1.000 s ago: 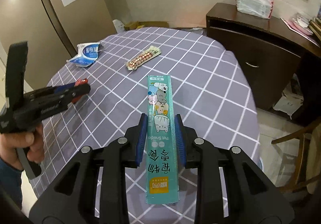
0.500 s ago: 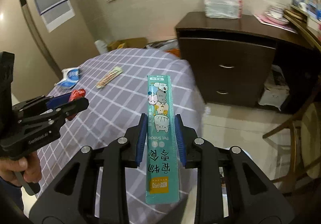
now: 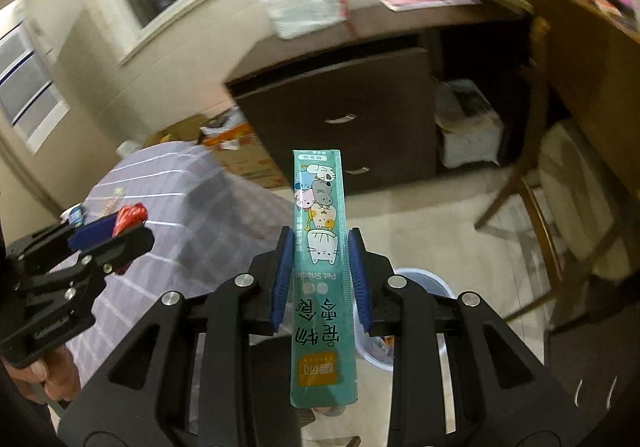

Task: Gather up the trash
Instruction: 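Carry the tube and red packet to the wastebasket and open both tools, then move both tools back over the table, then grasp the red-checkered snack wrapper with the right tool while the left tool grasps the blue-and-white box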

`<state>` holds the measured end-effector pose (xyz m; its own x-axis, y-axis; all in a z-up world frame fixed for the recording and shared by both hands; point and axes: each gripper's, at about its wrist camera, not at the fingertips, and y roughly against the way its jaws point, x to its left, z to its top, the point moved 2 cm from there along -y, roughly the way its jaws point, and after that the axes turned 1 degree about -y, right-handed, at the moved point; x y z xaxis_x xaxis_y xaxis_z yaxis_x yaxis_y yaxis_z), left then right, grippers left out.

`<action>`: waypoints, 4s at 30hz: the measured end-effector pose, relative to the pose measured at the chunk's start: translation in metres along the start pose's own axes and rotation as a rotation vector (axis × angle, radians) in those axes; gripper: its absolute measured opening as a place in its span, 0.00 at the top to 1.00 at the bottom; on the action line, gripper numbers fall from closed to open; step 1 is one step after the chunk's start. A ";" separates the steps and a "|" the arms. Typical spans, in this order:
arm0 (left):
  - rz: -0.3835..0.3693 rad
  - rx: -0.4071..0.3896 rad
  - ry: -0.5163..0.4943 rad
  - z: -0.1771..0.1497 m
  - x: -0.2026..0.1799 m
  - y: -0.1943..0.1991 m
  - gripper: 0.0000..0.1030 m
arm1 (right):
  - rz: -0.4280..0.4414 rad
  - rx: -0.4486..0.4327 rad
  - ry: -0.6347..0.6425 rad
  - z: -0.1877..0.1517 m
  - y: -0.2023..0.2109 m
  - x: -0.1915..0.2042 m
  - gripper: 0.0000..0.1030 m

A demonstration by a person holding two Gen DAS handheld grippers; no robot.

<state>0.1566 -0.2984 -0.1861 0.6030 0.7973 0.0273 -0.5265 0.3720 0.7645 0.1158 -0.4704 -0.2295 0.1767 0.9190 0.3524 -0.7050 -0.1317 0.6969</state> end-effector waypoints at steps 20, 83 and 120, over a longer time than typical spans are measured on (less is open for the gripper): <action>-0.052 0.254 -0.124 0.001 -0.069 -0.126 0.12 | -0.016 0.168 -0.395 -0.047 -0.086 -0.126 0.17; 0.623 -0.013 0.617 -0.177 0.410 0.143 0.08 | 0.083 0.171 0.392 0.000 -0.168 0.373 0.14; 0.239 -0.120 0.520 -0.124 0.351 0.133 0.94 | 0.102 0.106 0.399 -0.007 -0.114 0.320 0.85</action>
<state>0.2236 0.0895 -0.1550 0.1010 0.9831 -0.1529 -0.6943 0.1797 0.6969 0.2479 -0.1583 -0.2006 -0.1849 0.9683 0.1679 -0.6268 -0.2478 0.7388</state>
